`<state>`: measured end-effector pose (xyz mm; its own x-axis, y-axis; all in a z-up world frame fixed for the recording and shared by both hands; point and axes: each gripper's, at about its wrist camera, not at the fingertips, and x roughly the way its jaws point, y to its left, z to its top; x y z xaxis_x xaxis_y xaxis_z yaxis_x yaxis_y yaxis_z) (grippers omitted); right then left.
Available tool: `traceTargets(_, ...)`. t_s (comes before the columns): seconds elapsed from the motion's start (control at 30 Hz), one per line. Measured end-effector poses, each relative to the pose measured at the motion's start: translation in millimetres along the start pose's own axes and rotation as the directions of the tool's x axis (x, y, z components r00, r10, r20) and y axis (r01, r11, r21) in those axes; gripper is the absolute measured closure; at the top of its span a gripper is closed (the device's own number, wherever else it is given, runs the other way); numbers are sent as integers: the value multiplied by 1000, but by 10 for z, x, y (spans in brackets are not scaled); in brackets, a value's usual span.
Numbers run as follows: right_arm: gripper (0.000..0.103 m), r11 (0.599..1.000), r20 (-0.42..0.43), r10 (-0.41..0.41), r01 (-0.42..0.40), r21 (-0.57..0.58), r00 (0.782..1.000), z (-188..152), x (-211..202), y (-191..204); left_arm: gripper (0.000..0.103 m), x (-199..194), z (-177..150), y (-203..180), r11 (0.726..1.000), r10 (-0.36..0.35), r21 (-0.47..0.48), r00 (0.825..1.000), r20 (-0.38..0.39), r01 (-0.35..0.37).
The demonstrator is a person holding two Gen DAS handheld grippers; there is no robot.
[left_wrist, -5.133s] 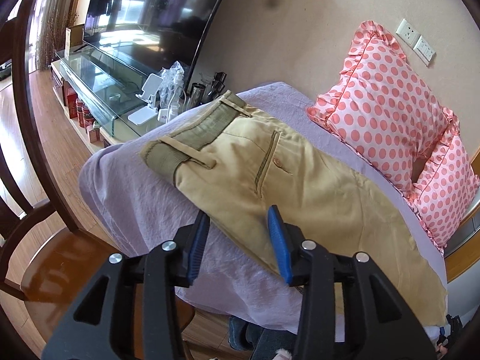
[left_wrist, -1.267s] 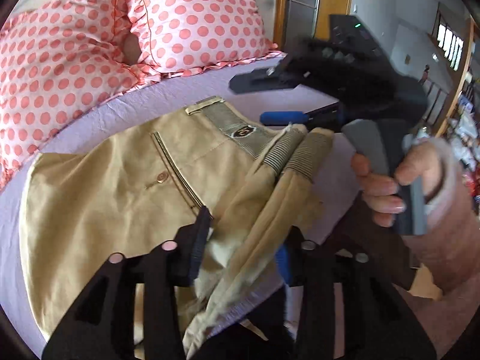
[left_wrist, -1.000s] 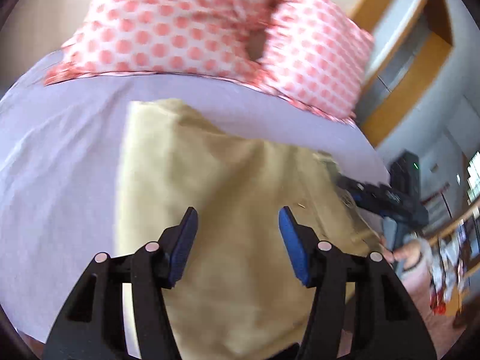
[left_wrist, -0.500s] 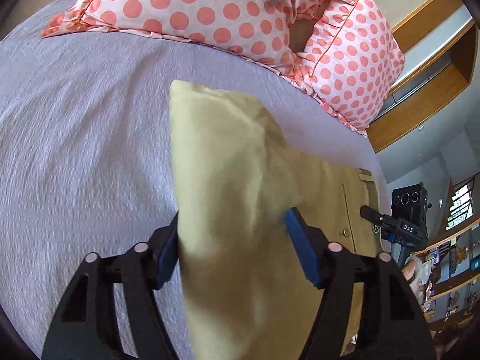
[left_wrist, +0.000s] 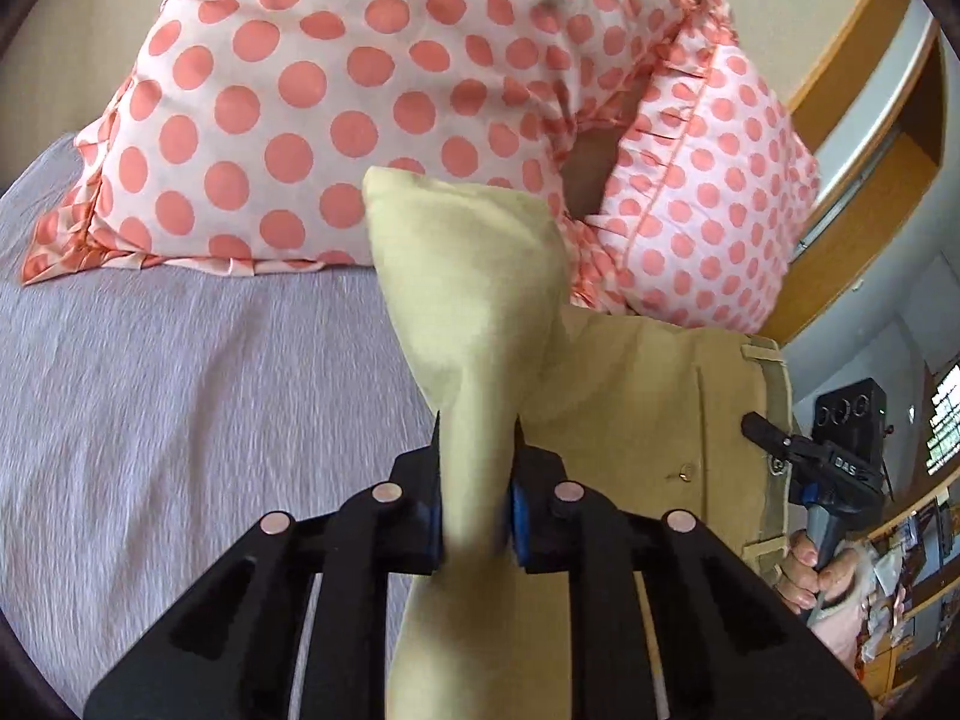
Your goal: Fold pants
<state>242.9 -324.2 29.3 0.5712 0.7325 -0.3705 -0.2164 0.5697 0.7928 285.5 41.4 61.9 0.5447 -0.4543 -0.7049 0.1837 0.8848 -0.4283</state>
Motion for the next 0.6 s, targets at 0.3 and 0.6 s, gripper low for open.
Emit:
traceTargets(0.3, 34, 919, 111, -394, 394, 18, 913, 41, -133, -241, 51, -75, -107, 173, 983, 180, -28, 983, 43, -179)
traceTargets(0.6, 10, 971, -66, -238, 239, 16, 969, -323, 155, -42, 31, 195, -518, -136, 999, 7, -52, 991, -133, -14)
